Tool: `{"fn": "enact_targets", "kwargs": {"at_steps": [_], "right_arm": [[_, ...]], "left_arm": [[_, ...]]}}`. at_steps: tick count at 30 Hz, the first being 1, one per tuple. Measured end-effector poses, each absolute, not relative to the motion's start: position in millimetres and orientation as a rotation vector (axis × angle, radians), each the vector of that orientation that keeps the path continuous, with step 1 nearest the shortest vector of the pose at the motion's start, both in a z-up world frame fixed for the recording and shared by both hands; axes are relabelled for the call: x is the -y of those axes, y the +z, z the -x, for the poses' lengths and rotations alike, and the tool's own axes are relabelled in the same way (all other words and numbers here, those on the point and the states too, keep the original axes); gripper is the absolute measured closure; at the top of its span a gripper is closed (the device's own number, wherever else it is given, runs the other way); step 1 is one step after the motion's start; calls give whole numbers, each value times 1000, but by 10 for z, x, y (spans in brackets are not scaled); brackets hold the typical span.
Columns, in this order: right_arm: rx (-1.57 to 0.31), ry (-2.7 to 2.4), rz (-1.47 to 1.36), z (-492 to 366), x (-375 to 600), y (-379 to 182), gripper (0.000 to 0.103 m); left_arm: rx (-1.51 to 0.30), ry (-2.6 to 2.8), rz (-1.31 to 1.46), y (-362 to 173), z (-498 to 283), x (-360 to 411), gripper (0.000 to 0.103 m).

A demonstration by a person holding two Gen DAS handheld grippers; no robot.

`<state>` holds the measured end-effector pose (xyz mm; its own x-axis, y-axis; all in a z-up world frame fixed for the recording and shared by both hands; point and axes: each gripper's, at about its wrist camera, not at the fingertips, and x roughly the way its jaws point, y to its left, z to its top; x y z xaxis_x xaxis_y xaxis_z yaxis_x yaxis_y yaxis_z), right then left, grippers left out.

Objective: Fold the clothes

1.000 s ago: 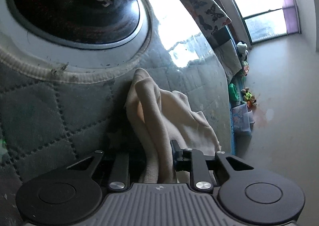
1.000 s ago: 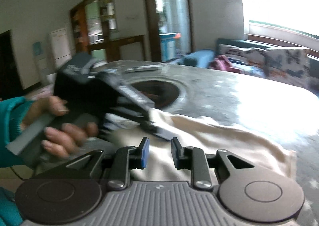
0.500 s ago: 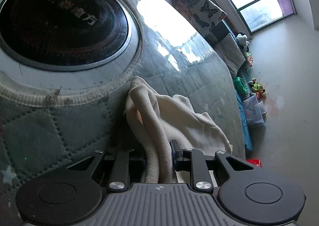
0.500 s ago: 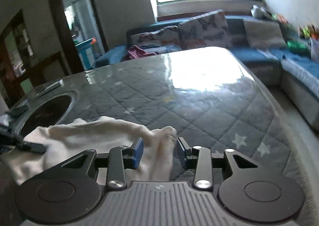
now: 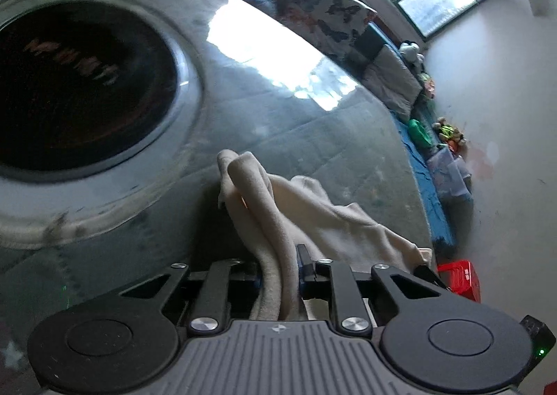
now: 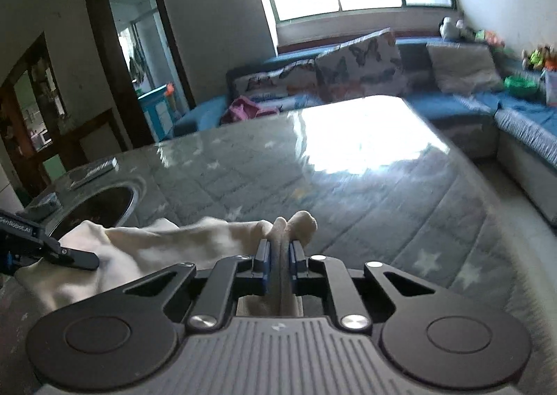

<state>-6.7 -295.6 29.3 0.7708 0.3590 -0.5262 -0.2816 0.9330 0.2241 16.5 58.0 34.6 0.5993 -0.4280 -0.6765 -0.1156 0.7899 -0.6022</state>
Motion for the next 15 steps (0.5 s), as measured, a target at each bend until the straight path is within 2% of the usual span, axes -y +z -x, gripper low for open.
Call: {"fn": "enact_targets", "kwargs": {"at_steps": [15], "right_arm": [[-557, 100, -16, -184, 3690, 592, 93]], "left_arm": [[-957, -403, 514, 417, -799, 611, 87]]}}
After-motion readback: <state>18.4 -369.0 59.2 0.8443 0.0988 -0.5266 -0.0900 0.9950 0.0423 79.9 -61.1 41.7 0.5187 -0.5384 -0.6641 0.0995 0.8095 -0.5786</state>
